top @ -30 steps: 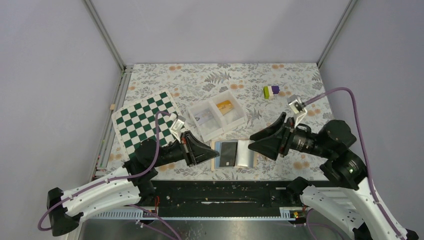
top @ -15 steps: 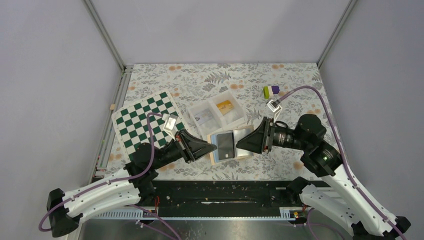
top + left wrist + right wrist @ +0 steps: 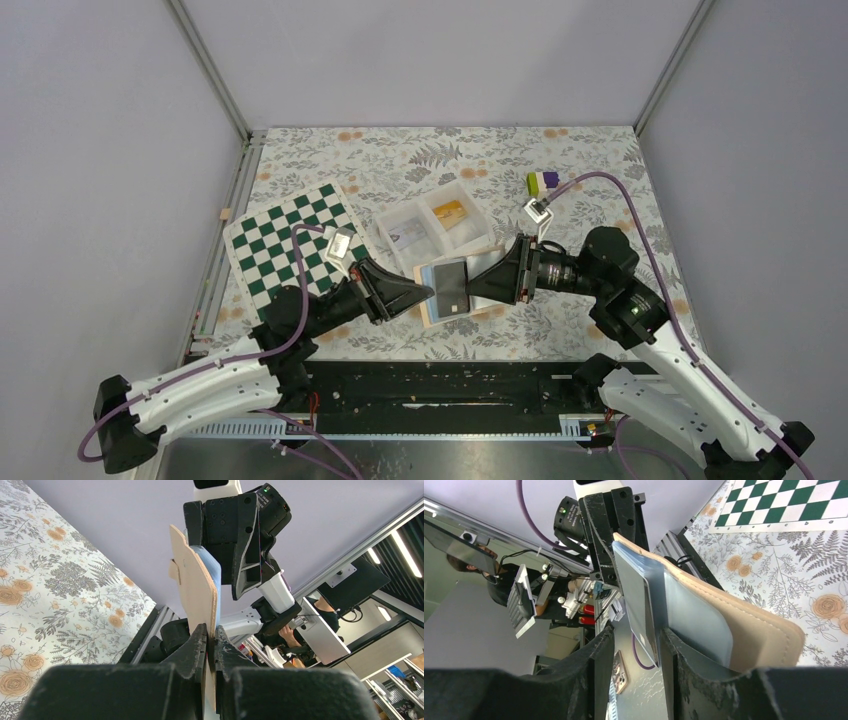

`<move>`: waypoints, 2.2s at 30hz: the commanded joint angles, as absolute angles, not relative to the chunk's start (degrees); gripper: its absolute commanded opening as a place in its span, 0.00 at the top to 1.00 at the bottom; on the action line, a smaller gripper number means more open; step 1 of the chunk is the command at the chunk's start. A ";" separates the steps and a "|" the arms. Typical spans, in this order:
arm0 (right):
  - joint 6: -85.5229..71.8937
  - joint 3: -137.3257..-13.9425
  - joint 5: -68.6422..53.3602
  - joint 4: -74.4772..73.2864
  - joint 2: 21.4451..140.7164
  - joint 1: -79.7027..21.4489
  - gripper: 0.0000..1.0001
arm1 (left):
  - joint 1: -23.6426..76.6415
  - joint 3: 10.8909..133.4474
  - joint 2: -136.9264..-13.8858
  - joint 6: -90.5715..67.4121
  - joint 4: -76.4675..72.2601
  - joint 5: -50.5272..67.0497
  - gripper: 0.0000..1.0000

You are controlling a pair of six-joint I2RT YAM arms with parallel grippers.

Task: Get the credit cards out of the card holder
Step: Remove the credit card from the card holder.

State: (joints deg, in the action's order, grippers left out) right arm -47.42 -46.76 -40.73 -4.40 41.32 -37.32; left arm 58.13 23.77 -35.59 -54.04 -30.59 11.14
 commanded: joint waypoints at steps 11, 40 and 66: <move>-52.04 -43.76 -45.75 8.14 40.80 -37.09 0.68 | 57.92 23.23 -35.60 -55.10 -37.63 10.17 1.00; -41.17 -44.96 -45.27 3.97 38.79 -36.95 1.00 | 57.85 22.40 -32.71 -57.41 -39.32 10.49 1.00; -49.36 -44.29 -44.97 14.06 42.57 -36.63 0.57 | 57.66 23.27 -34.91 -57.44 -40.41 13.08 1.00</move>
